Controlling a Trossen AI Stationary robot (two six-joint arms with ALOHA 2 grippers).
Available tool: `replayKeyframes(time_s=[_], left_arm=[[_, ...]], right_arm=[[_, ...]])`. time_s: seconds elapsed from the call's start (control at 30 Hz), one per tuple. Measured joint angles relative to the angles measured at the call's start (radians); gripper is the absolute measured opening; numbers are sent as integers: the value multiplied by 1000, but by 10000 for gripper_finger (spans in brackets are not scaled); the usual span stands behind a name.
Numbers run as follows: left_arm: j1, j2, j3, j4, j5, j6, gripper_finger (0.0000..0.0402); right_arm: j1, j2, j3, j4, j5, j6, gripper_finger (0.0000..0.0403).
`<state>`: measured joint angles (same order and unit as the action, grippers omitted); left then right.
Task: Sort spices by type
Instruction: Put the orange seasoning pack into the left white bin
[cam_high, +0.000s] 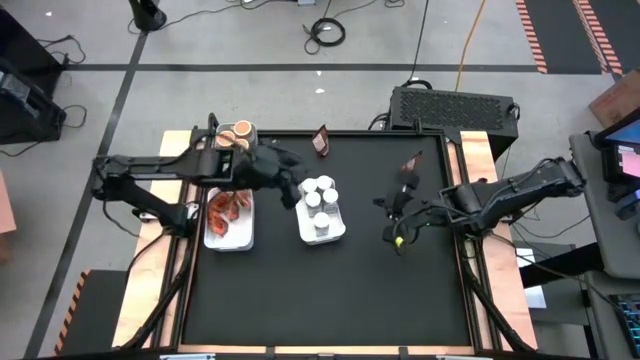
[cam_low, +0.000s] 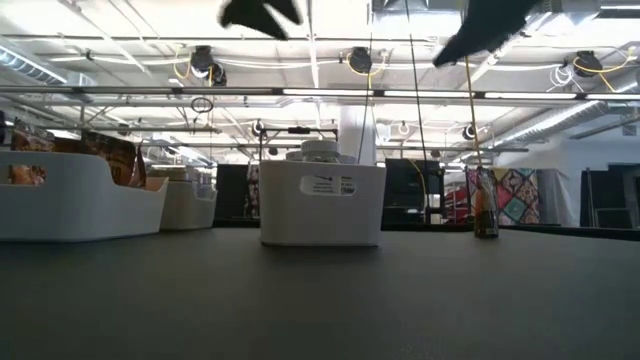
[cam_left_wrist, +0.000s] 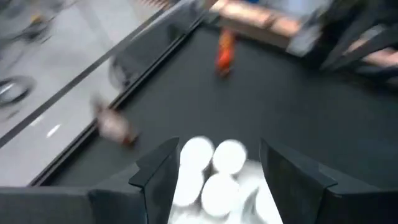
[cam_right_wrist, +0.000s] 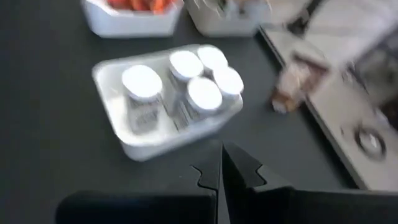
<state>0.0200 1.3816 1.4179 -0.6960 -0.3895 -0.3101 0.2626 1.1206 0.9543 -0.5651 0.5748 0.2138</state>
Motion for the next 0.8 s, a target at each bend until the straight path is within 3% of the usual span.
replayKeyframes(time_s=[0.1,0.2,0.3,0.47,0.6,0.8], left_arm=[[84,19,-55,178,124,98,224],[168,52,-117,329,168,182,224],[289,88,-137,400,191,196,224],[515,199,-138,450,411,161,224],[581,227,-136,530,519,145,224],[601,229,-126,587,513,195,224]], right_arm=[[-31,0,0,-89,21,91,0],[-70,-5,0,-167,31,164,0],[-87,-18,0,-219,28,220,0],[-79,-27,0,-238,22,280,0],[-62,-27,0,-235,21,290,0],[-45,-53,-9,-226,0,281,0]])
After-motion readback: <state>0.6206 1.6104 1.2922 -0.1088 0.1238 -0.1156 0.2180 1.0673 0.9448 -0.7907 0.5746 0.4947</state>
